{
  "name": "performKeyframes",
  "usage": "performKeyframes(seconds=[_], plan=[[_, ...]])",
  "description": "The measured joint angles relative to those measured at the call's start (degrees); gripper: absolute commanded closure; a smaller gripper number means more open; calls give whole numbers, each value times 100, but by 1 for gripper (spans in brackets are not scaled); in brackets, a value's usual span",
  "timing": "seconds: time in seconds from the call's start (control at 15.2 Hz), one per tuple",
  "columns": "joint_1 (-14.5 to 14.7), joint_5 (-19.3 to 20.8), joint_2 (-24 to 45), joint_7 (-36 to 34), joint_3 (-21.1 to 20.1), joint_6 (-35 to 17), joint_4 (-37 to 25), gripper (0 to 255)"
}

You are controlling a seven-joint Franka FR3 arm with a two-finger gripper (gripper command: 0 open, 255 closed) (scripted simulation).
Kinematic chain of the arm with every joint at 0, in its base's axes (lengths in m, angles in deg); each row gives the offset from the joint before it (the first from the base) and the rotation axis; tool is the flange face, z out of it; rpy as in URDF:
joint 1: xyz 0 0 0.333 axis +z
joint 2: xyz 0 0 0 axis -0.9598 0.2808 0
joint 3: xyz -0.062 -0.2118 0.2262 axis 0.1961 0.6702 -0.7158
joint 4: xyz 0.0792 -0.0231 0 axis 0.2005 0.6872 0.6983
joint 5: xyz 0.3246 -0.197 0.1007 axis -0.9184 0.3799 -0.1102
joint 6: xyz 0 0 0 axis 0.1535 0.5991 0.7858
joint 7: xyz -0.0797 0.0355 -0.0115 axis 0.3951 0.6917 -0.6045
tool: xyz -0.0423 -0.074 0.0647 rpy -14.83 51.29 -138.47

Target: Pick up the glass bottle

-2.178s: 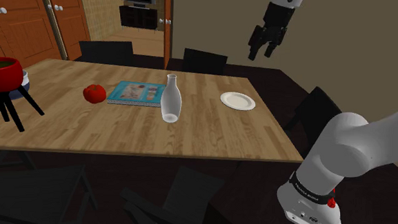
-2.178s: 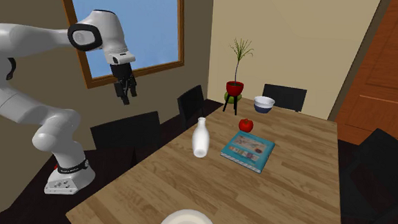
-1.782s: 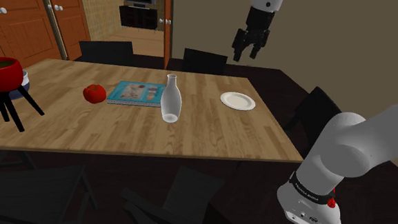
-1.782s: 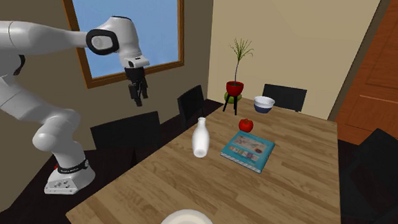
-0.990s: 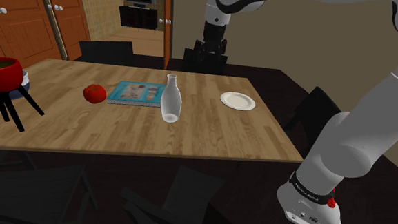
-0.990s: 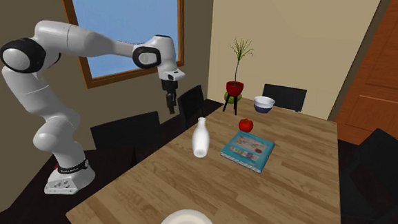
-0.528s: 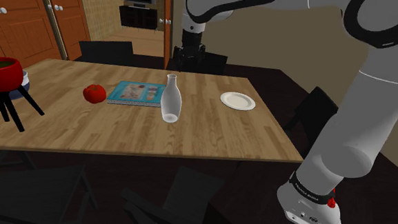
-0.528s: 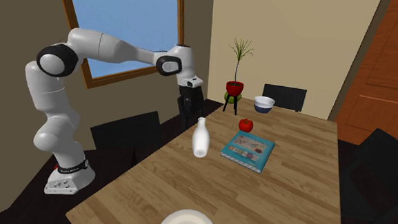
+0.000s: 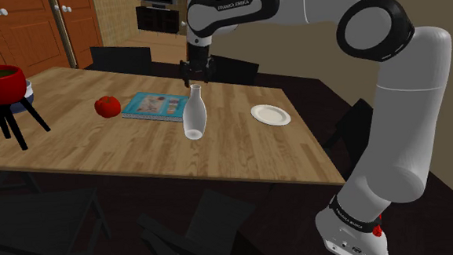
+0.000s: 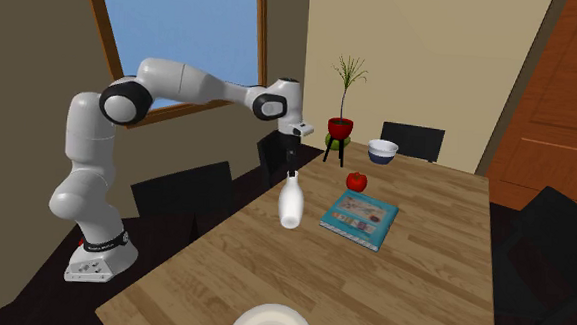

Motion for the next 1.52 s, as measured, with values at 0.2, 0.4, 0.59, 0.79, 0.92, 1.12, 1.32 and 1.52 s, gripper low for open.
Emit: performKeyframes(seconds=[0.2,0.4,0.59,0.79,0.92,1.12,1.32,1.52], plan=[[0,5,73,-10,2,-222,151,0],[1,10,122,-20,2,-413,293,0],[0,14,134,-22,5,-455,318,255],[-1,14,134,-21,5,-461,317,255],[0,14,133,-22,5,-459,317,255],[0,13,127,-22,4,-464,328,255],[2,8,100,-16,1,-304,205,255],[10,5,57,-18,-3,-112,57,255]])
